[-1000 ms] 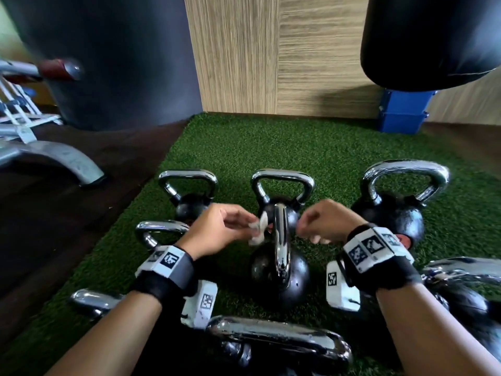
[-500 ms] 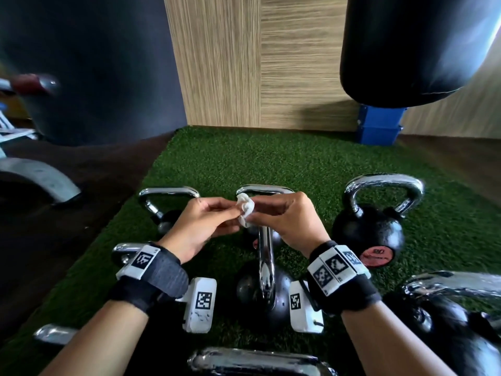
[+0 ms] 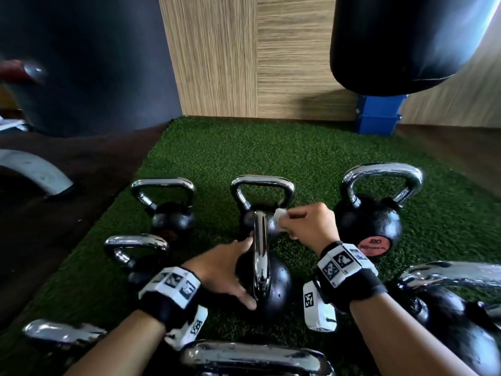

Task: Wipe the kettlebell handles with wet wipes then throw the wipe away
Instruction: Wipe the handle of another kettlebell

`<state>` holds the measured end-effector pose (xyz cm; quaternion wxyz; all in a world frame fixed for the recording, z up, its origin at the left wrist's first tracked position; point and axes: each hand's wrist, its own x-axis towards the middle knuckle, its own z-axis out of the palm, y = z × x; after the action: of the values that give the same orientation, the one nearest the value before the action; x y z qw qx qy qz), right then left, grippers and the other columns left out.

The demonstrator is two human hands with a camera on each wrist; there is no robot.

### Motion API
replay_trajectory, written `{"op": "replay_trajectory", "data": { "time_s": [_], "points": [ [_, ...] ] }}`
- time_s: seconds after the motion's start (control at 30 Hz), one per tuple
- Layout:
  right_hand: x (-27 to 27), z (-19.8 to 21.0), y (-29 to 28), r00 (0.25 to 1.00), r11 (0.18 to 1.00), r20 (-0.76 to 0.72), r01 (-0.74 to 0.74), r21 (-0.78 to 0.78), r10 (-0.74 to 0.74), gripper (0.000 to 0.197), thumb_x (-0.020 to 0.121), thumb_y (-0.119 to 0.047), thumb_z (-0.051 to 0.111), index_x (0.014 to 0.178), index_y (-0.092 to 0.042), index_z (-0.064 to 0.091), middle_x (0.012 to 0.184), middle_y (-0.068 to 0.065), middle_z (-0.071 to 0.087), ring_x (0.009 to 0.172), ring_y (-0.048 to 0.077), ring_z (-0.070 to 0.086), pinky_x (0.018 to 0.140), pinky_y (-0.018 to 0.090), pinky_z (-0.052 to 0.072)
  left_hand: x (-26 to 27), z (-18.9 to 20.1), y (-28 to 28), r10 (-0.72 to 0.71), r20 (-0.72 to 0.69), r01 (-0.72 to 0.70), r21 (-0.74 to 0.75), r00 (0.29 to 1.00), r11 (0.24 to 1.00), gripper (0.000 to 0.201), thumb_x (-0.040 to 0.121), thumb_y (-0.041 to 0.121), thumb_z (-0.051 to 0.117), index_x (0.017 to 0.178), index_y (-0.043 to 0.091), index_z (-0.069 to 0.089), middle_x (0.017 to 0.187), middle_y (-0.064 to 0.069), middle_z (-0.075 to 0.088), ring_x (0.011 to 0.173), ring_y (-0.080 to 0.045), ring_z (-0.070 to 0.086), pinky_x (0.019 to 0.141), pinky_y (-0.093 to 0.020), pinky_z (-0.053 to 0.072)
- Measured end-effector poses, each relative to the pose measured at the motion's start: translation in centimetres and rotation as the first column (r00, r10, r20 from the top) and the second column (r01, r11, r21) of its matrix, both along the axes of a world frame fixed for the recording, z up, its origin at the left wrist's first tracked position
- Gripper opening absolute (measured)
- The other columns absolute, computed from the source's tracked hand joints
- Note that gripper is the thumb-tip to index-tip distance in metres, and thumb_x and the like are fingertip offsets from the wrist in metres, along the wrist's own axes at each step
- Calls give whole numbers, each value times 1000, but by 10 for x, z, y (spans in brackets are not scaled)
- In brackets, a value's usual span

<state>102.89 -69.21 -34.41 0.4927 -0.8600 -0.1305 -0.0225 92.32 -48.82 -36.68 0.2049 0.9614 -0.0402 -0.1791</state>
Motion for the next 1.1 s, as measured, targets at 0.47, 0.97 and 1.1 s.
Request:
{"op": "replay_trajectory", "data": {
  "time_s": [0.47,0.97,1.1],
  "points": [
    [-1,-62,21,993,994,-114,-42,-101,30,18,82,-30,79,85,-13,80,80,10,76,83,23,71,72,29,51,2,-41,-16,-254,309,272,-15,916,962,32,79,42,79,95,40,52,122,4,51,145,-23,24,127,-36,7],
    [17,-37,26,984,996,178,-34,86,18,17,83,-17,80,100,-18,81,85,-6,76,72,0,65,63,-3,42,6,-40,-14,-103,210,132,-126,972,983,111,61,59,78,151,13,33,134,13,16,129,0,14,104,2,2],
    [7,-16,19,912,985,378,-173,5,158,21,81,-8,80,100,-15,80,94,-1,74,78,2,64,71,0,45,15,-42,-7,-33,149,72,-260,988,963,81,67,39,90,131,12,48,114,11,46,118,-8,45,119,-36,34]
  ]
}}
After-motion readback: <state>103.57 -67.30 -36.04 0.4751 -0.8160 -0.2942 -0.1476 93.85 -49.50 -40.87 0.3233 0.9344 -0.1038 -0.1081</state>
